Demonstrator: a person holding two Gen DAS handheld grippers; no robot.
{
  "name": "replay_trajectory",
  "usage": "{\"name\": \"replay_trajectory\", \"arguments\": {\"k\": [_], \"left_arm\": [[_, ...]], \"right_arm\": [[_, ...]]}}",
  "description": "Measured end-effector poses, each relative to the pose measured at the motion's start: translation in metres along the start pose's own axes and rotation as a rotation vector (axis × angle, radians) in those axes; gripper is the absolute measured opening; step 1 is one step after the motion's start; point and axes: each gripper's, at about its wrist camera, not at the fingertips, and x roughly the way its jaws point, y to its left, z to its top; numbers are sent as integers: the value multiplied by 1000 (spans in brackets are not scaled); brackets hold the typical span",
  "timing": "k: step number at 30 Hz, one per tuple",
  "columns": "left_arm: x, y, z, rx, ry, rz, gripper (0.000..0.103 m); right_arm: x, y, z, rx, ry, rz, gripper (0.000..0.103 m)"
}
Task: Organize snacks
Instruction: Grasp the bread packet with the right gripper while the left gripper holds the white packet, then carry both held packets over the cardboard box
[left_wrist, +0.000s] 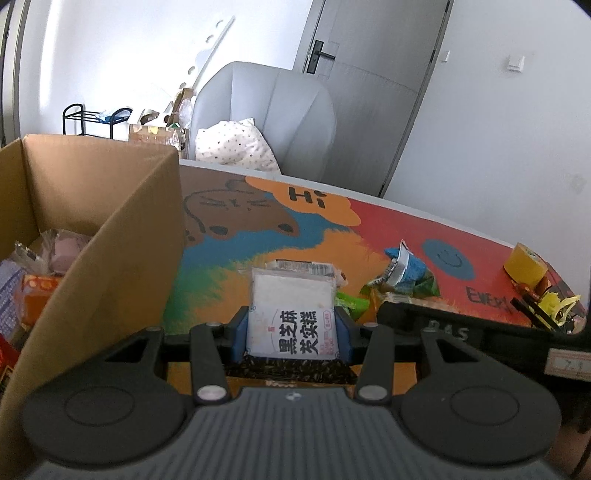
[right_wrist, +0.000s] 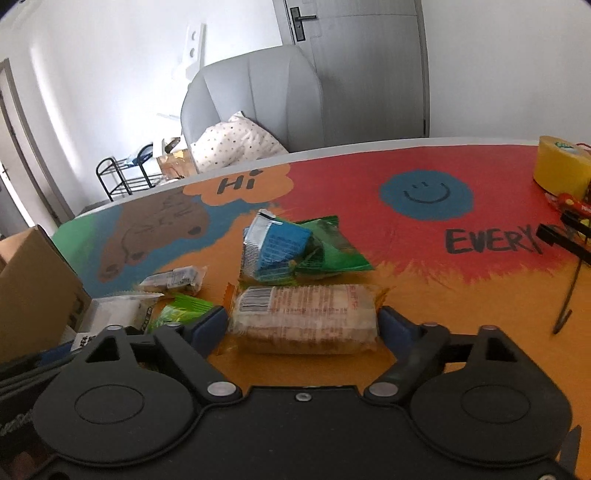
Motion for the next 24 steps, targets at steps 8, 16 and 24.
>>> {"name": "replay_trajectory", "arguments": {"k": [8, 16, 24], "left_arm": [[-1, -2, -2, 4, 7, 1, 46], [-7, -10, -8, 35, 28, -18, 46], [-9, -18, -17, 52, 58, -24, 46]], "right_arm": [[-18, -18, -11, 17, -15, -12, 77], [-43, -36, -27, 27, -6, 8, 78], [-52, -36, -33, 1, -9, -2, 91]]}}
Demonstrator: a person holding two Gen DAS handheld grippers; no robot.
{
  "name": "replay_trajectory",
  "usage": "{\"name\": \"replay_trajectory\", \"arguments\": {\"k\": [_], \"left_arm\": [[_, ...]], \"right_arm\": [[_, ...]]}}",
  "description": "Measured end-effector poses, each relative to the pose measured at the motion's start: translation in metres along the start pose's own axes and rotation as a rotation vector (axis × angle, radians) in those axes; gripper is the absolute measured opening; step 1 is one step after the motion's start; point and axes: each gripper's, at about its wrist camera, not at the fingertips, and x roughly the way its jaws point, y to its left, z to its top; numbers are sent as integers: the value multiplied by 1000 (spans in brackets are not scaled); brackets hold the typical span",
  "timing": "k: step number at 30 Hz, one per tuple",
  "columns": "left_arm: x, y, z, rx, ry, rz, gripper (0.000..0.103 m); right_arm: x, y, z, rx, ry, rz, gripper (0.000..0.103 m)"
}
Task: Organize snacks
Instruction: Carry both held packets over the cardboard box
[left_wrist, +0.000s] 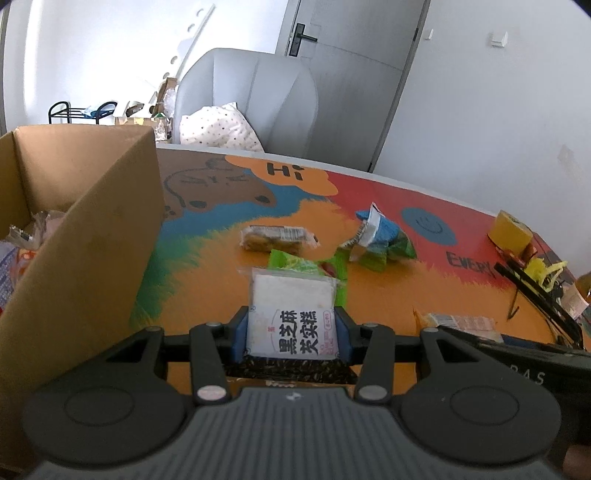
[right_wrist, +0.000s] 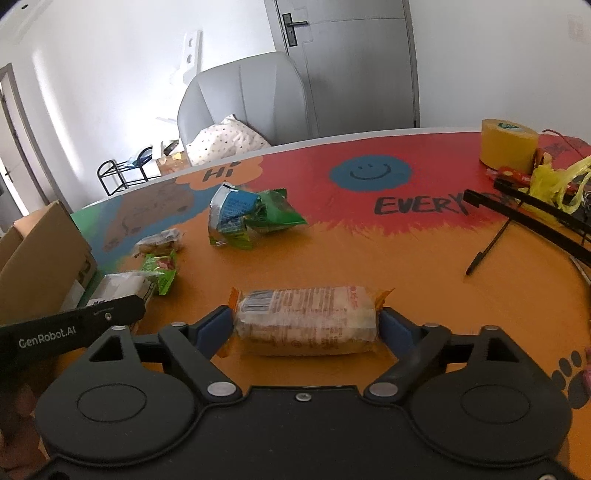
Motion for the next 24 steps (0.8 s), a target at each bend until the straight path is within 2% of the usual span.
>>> {"name": "replay_trajectory", "arguments": {"k": [3, 8, 9, 11, 13, 16, 24], "left_arm": [[0, 0, -2, 3, 4, -1, 46], [1, 2, -2, 4, 5, 3, 46], [2, 2, -2, 5, 5, 3, 46], [2, 3, -2, 6, 8, -1, 46], [2, 4, -2, -1, 11, -8, 46], [1, 6, -2, -8, 9, -15, 46], [-15, 6, 2, -6, -19, -17, 45]], "right_arm": [[5, 4, 0, -10, 0, -14, 99], [13, 15, -3, -57, -7, -50, 101], [15, 17, -4, -71, -4, -64, 99], [15, 22, -5, -107, -10, -104, 88], [14, 21, -4, -97, -14, -101, 82], [9, 18, -2, -78, -18, -88, 79], [-15, 24, 4, -62, -63, -46, 78]]}}
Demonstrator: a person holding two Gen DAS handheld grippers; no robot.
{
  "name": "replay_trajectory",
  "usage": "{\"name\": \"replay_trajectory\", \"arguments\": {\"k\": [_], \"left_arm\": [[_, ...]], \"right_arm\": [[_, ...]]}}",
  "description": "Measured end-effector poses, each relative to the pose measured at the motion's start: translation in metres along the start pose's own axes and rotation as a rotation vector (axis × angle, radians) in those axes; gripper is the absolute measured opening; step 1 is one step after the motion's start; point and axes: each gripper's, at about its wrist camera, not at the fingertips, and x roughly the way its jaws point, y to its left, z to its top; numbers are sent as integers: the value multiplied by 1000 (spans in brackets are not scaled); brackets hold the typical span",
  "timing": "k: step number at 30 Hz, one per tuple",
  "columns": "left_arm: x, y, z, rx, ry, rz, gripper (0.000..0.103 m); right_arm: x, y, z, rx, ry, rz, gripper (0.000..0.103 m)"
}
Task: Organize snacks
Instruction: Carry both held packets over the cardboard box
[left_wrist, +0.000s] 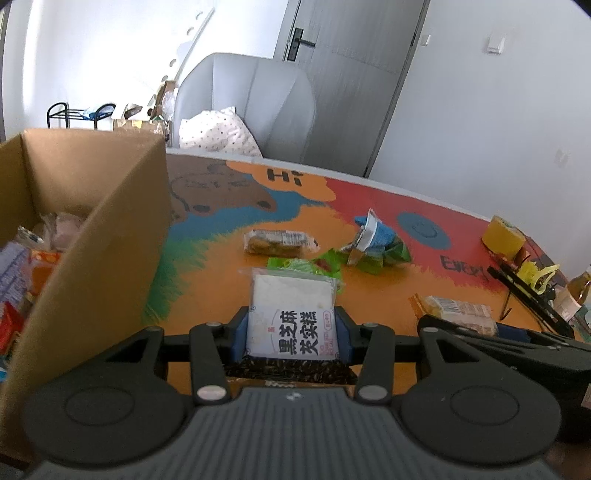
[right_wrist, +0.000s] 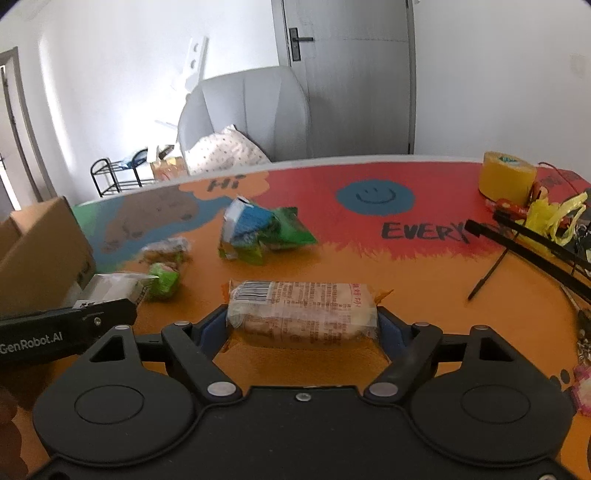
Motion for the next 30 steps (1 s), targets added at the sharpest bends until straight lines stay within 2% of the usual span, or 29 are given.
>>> {"name": "replay_trajectory", "arguments": {"k": [14, 30], "left_arm": [[-42, 3, 10, 8, -69, -1, 45], [-78, 21, 21, -2, -136, 17, 46]], "right_arm": [[-35, 21, 12, 6, -66, 63, 78], [-53, 51, 23, -14, -116, 137, 78]]}}
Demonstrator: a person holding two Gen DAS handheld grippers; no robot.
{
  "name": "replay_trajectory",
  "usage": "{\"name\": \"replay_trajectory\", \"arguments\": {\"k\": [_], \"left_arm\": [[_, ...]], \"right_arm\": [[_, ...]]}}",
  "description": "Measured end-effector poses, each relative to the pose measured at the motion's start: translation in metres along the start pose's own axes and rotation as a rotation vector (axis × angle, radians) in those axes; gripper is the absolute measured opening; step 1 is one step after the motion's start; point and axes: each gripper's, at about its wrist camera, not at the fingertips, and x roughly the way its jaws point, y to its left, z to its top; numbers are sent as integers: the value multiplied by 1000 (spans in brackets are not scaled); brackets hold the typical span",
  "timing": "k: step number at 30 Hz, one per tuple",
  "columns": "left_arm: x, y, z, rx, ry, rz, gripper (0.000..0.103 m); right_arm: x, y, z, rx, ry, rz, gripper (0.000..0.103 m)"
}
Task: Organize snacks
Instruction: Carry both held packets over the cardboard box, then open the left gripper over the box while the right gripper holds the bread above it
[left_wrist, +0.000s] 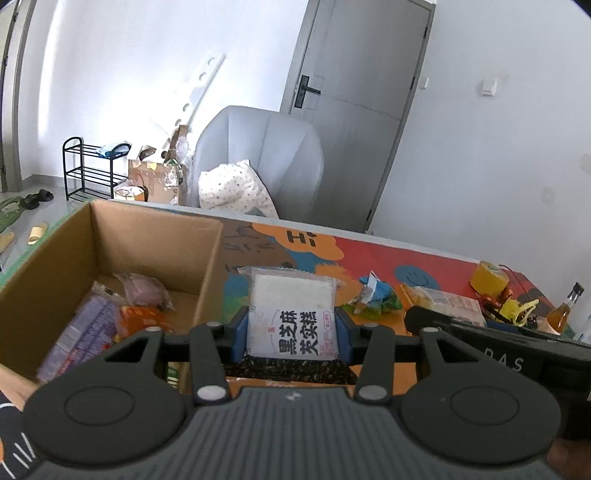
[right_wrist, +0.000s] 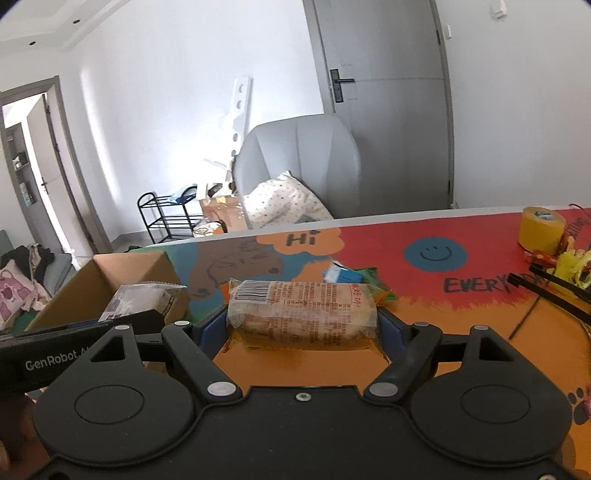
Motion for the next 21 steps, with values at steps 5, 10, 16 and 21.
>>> {"name": "replay_trajectory", "arguments": {"k": [5, 10, 16, 21], "left_arm": [[-7, 8, 4, -6, -14, 14, 45], [-15, 19, 7, -16, -27, 32, 45], [-23, 33, 13, -28, -44, 54, 45], [-30, 50, 19, -50, -61, 79, 45]], "right_arm": [[2, 11, 4, -9, -6, 21, 78], [3, 23, 6, -21, -15, 47, 78], [5, 39, 11, -39, -21, 81, 78], [8, 52, 14, -53, -25, 108, 78]]}}
